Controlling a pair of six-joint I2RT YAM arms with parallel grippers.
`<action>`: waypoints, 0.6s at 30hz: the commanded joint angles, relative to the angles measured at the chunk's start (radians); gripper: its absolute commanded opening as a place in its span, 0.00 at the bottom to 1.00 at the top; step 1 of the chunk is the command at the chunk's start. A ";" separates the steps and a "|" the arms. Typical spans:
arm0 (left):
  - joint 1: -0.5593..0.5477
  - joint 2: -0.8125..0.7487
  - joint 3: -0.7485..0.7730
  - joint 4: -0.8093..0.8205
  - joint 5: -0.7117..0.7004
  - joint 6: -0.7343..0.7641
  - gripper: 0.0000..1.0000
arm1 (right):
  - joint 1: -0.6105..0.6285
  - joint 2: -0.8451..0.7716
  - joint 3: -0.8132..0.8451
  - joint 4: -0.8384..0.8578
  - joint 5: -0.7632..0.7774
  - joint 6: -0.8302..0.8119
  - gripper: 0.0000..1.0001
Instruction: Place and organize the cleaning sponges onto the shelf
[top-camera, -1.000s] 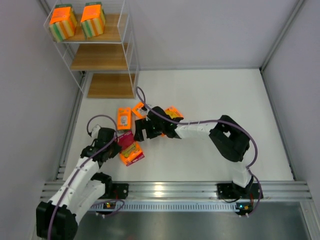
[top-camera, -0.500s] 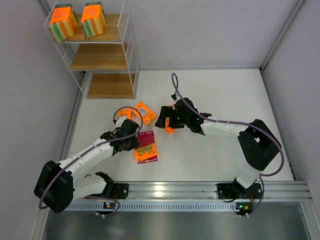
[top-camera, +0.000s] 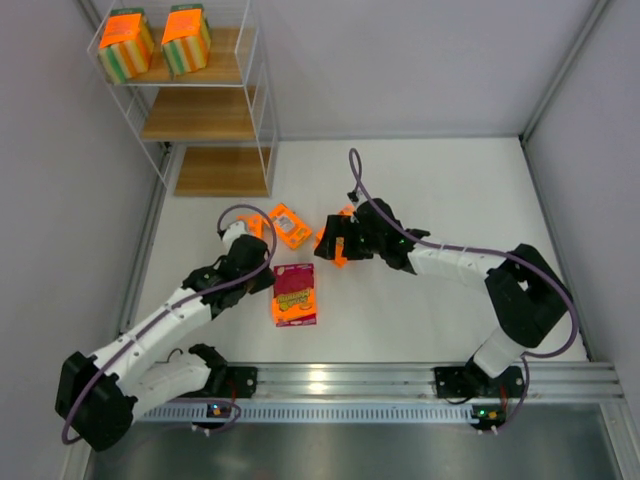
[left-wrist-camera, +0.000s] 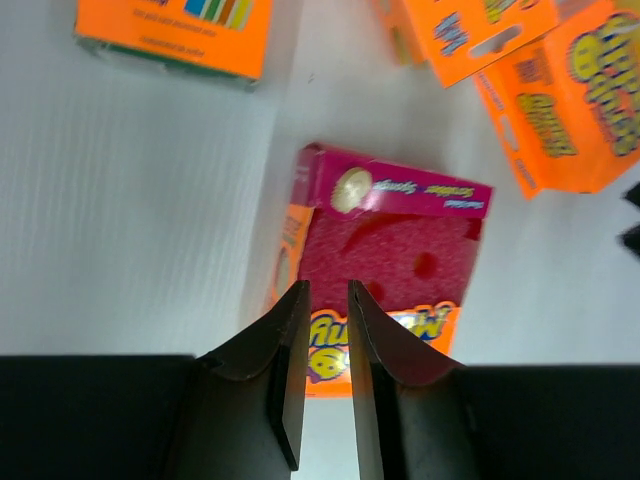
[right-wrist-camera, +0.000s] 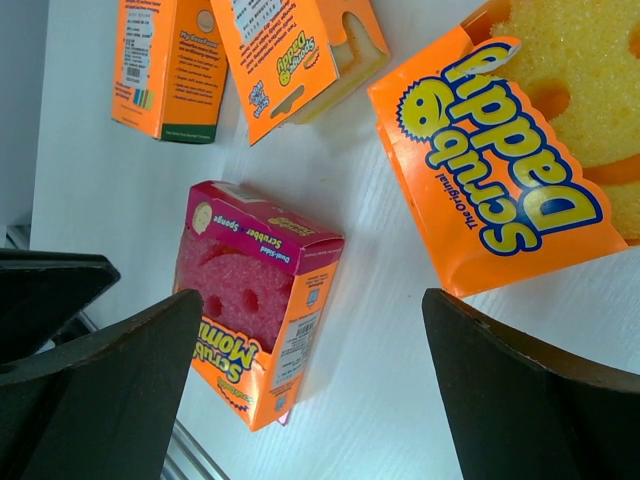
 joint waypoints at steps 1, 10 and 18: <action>0.004 0.012 -0.070 -0.041 -0.045 -0.032 0.27 | -0.008 -0.033 -0.009 0.023 -0.001 -0.011 0.95; 0.009 0.006 -0.103 -0.035 -0.036 -0.034 0.26 | -0.008 -0.024 -0.011 0.023 -0.008 -0.008 0.95; 0.009 0.048 -0.120 0.039 0.039 0.011 0.31 | -0.008 0.003 0.003 0.029 -0.031 0.001 0.95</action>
